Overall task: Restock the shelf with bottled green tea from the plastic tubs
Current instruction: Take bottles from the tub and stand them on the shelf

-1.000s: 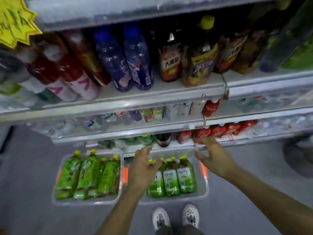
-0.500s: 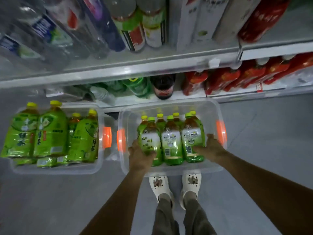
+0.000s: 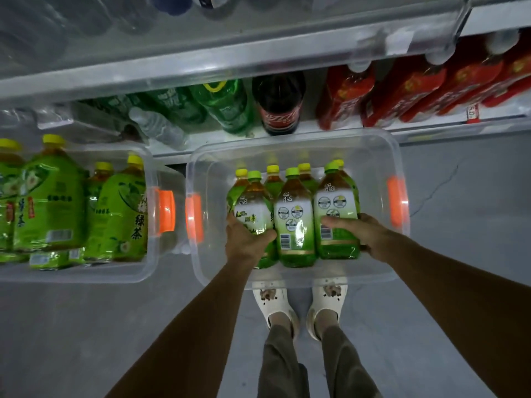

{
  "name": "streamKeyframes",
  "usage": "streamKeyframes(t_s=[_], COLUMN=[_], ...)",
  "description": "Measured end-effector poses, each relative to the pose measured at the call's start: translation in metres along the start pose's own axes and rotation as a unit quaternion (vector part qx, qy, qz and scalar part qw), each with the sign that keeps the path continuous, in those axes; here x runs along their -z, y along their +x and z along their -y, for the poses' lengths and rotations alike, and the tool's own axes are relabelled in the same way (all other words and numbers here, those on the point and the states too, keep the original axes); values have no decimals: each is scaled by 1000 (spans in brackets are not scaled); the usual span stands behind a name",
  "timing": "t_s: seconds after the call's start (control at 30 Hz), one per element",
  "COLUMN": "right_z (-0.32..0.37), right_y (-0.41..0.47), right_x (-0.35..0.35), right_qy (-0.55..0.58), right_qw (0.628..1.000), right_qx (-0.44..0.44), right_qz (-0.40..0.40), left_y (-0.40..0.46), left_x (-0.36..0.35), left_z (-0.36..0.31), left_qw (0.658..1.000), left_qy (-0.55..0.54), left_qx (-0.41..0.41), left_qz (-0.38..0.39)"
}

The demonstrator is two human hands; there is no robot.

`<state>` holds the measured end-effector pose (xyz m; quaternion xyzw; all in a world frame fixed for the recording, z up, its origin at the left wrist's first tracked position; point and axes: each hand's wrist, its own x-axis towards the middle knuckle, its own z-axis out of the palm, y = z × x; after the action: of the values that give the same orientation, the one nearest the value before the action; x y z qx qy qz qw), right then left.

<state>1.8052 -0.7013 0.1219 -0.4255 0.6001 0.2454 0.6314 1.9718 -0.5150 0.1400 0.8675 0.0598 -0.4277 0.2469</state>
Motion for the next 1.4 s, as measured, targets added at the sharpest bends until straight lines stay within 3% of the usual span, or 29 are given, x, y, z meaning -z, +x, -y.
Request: streamKeyframes(t_s=[0.3, 0.6, 0.83, 1.07, 1.4], right_z=[13, 39, 96, 146, 194], right_y=[-43, -152, -291, -430, -593], right_x=[0, 9, 8, 15, 29], right_qy=[30, 123, 147, 183, 172], right_qw=[997, 987, 965, 919, 816], right_qx=[36, 99, 215, 348, 543], right_qz=[-59, 19, 37, 37, -103], left_y=[-26, -121, -215, -296, -412], left_x=[29, 92, 160, 235, 304], left_z=[-24, -57, -126, -192, -273], left_qw=[1000, 982, 958, 902, 810], left_qy=[30, -182, -248, -333, -411], left_qx=[10, 11, -109, -229, -390], left_qz=[2, 47, 98, 150, 150])
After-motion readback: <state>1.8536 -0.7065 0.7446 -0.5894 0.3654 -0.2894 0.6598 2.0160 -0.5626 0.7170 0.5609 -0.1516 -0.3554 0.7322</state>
